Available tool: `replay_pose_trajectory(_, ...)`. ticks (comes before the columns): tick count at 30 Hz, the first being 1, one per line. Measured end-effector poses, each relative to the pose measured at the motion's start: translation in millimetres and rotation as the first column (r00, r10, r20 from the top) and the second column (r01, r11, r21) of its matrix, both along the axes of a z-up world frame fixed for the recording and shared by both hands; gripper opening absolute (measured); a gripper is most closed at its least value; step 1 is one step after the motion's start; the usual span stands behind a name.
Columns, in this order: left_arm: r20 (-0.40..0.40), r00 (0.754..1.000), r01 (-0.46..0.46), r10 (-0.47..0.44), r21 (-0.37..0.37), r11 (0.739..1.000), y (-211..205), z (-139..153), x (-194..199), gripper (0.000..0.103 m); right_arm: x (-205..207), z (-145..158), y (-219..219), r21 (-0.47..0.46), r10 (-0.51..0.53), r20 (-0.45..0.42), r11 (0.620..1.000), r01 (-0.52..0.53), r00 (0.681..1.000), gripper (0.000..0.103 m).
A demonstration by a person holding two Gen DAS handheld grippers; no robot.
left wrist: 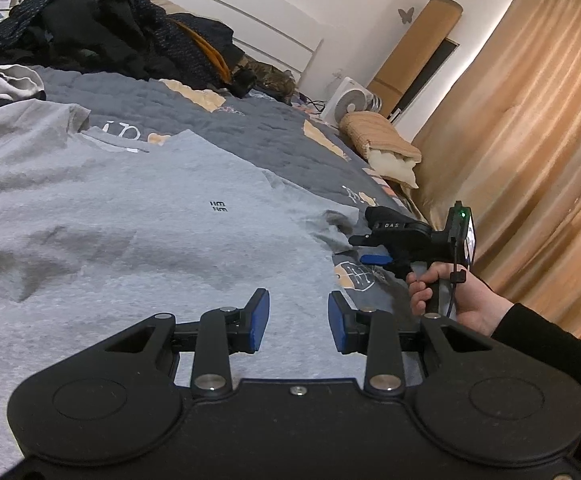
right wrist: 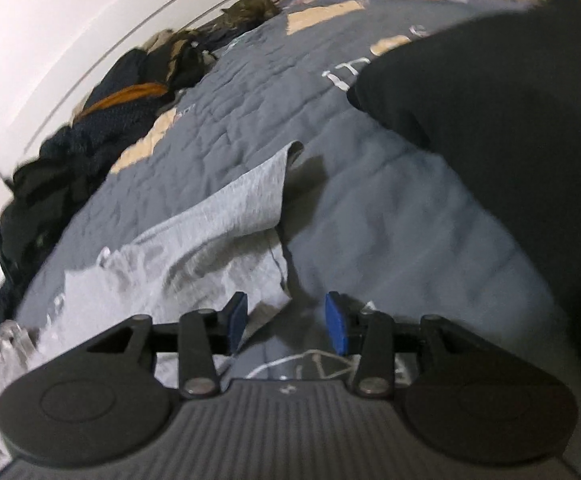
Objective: Fold clothes
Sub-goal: 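Pull the grey shirt edge outward with the right gripper to smooth it, then grasp the grey shirt sleeve with the left gripper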
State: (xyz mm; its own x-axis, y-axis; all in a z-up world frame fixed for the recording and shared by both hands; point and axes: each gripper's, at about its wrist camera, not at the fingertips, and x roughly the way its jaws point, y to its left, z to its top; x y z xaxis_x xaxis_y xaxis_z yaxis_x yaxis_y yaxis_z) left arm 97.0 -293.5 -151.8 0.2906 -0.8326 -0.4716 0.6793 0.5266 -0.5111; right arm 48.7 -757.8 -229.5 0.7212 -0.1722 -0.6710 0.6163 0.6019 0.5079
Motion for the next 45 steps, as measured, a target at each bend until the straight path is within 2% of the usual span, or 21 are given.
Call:
replay_pose_trajectory(1, -0.002, 1.0, -0.001, 0.001, 0.001, 1.0, 0, 0, 1, 0.033, 0, -1, -1, 0.021, -0.017, 0.017, 1.0, 0.016, 1.0, 0.036)
replay_pose_trajectory(2, -0.001, 1.0, -0.003, 0.003, 0.003, 1.0, 0, -1, 2, 0.033, 0, -3, -2, 0.056, -0.032, 0.031, 0.998, 0.03, 0.999, 0.017)
replay_pose_trajectory(3, -0.001, 1.0, -0.003, 0.003, 0.004, 1.0, 0, -1, 2, 0.033, -1, -4, -4, 0.091, -0.048, 0.045, 0.995, 0.044, 0.998, 0.003)
replay_pose_trajectory(5, -0.002, 1.0, -0.004, 0.004, 0.006, 1.0, 1, -2, 2, 0.033, -5, -2, -6, 0.151, -0.084, 0.073, 0.986, 0.072, 0.994, 0.003)
replay_pose_trajectory(11, -0.003, 1.0, -0.006, 0.006, -0.001, 1.0, 3, 0, 2, 0.033, -48, 31, 3, 0.152, -0.172, 0.144, 0.977, 0.15, 0.975, 0.002)
replay_pose_trajectory(14, 0.001, 1.0, -0.006, 0.006, -0.003, 1.0, 4, 1, 1, 0.033, -56, 30, 8, 0.103, -0.171, 0.091, 0.982, 0.161, 0.981, 0.002)
replay_pose_trajectory(18, 0.009, 1.0, 0.003, -0.003, 0.01, 1.0, 4, 1, 0, 0.033, -43, 1, 14, 0.024, -0.128, -0.041, 0.991, 0.129, 0.991, 0.005)
replay_pose_trajectory(22, 0.015, 1.0, -0.005, 0.005, 0.025, 1.0, 6, 2, 1, 0.033, -57, -5, 18, 0.05, -0.193, -0.015, 0.98, 0.193, 0.981, 0.007)
replay_pose_trajectory(27, 0.021, 0.999, -0.026, 0.026, 0.025, 0.999, 15, 5, 4, 0.037, -77, 32, 38, -0.017, -0.2, 0.029, 0.98, 0.2, 0.979, 0.009)
replay_pose_trajectory(32, 0.041, 0.997, -0.066, 0.065, 0.027, 0.997, 31, 10, 8, 0.037, -83, 66, 93, -0.065, -0.08, 0.098, 0.994, 0.087, 0.992, 0.017)
replay_pose_trajectory(38, 0.08, 0.977, -0.199, 0.196, 0.033, 0.979, 73, 19, 25, 0.039, -70, 76, 172, -0.111, 0.136, 0.155, 0.987, -0.12, 0.978, 0.034)
replay_pose_trajectory(42, 0.123, 0.938, -0.335, 0.324, 0.083, 0.938, 110, 20, 41, 0.043, -52, 77, 220, -0.181, 0.305, 0.132, 0.943, -0.28, 0.943, 0.038)
replay_pose_trajectory(45, 0.138, 0.896, -0.437, 0.422, 0.118, 0.891, 141, 18, 55, 0.043, -40, 78, 247, -0.211, 0.401, 0.125, 0.905, -0.371, 0.908, 0.038)
